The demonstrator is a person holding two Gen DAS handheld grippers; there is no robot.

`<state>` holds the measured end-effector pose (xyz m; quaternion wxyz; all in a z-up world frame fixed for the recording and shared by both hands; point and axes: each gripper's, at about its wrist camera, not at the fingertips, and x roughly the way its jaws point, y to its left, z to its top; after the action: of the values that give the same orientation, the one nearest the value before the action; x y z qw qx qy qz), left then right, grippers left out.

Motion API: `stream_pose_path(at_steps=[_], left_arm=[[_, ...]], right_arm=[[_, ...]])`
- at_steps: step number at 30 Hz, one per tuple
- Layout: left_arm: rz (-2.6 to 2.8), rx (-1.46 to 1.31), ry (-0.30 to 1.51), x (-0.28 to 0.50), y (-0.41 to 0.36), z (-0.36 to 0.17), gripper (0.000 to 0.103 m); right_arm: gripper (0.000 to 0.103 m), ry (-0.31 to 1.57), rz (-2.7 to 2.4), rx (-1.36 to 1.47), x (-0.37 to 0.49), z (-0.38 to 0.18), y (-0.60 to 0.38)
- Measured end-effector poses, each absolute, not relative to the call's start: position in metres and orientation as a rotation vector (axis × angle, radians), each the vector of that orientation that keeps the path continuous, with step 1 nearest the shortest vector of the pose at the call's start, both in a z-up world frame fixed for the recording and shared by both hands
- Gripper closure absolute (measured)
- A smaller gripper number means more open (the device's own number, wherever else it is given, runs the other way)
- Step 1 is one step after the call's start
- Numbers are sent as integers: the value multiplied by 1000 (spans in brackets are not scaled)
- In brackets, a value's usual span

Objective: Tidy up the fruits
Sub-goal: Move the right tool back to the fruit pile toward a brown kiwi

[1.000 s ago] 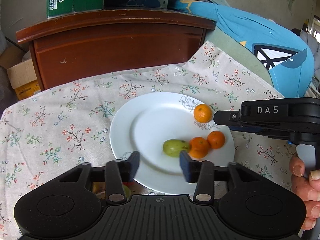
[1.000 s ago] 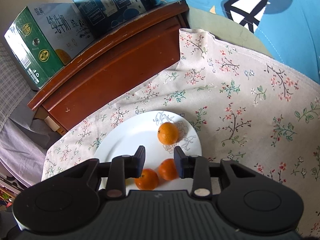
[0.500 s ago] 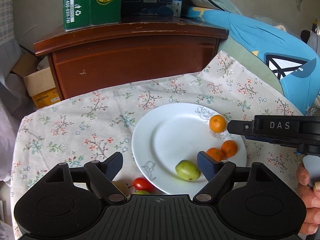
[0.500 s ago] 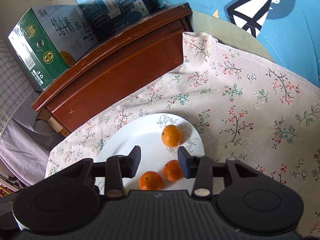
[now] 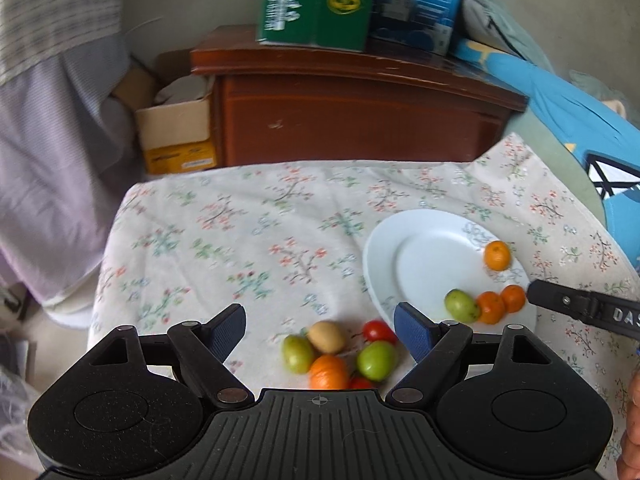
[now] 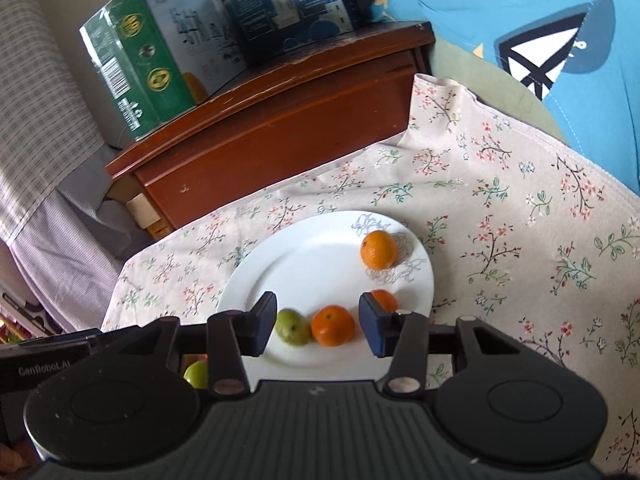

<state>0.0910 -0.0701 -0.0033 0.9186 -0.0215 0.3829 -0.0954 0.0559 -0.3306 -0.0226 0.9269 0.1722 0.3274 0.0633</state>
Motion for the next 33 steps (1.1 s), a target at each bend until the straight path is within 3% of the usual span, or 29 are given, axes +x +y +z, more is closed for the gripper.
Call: stream_pose_path(at_steps=[28, 33], left_arm=[[-131, 24, 887, 47, -36, -41, 20], [-151, -1, 872, 47, -34, -42, 21]], right_arm=[[56, 810, 404, 180, 7, -64, -250], [62, 786, 419, 128, 9, -66, -240]])
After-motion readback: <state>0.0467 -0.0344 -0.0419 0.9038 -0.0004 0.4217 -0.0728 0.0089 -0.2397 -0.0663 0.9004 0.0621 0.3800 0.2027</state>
